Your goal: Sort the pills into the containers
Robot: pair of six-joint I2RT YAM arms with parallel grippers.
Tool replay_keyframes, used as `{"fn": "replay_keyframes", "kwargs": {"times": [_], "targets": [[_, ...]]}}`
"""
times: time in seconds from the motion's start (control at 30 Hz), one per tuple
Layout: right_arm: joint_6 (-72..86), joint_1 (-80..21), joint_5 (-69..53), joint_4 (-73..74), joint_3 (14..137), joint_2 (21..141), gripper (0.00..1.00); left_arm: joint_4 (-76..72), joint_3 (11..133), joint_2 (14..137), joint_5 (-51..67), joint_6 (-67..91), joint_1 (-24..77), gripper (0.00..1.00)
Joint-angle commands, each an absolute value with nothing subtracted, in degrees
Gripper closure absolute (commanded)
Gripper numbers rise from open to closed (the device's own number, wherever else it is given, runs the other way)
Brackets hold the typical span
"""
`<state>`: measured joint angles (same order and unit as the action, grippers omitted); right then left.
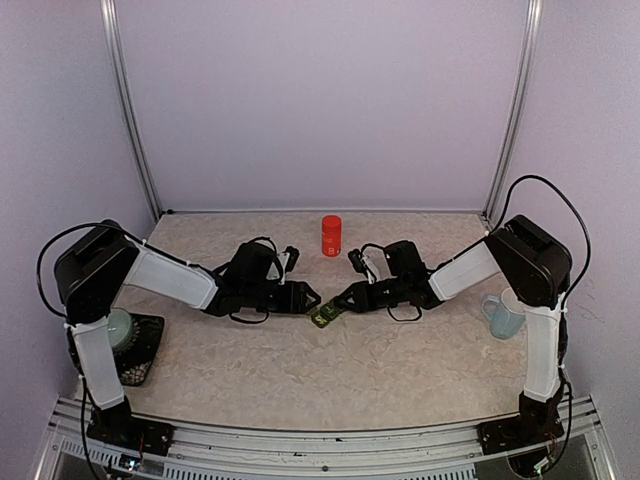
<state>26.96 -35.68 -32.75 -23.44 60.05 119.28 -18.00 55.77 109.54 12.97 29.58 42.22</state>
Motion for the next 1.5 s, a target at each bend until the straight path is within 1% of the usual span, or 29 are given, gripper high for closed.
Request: {"fn": "replay_keyframes", "kwargs": {"times": [0.0, 0.3, 0.57, 1.03, 1.3, 1.47], "targets": [[27.07, -36.65, -30.71, -20.86, 59.22, 120.37, 0.7, -19.42, 54.4, 106.5, 13.45, 29.62, 42.85, 0.34], [27.11, -37.0, -29.85, -19.88, 59.59, 119.89, 0.71, -21.53, 51.99, 103.29, 14.61, 28.28, 45.0, 0.34], [27.16, -37.09, -29.46, -19.52, 59.65, 119.63, 0.71, -21.82, 51.79, 104.71, 17.36, 27.73, 46.8, 0.34], [27.38, -37.18, -29.35, -19.51, 59.69, 119.73, 0.71, -23.03, 50.67, 105.83, 18.52, 27.63, 50.41, 0.35], [27.43, -37.24, -29.36, -19.6, 59.63, 119.62, 0.71, -23.66, 51.06, 108.73, 19.55, 28.61, 50.5, 0.35], [27.25, -37.27, -29.27, -19.44, 59.44, 119.44, 0.71, -26.61, 49.22, 105.91, 20.14, 28.41, 50.37, 0.35]]}}
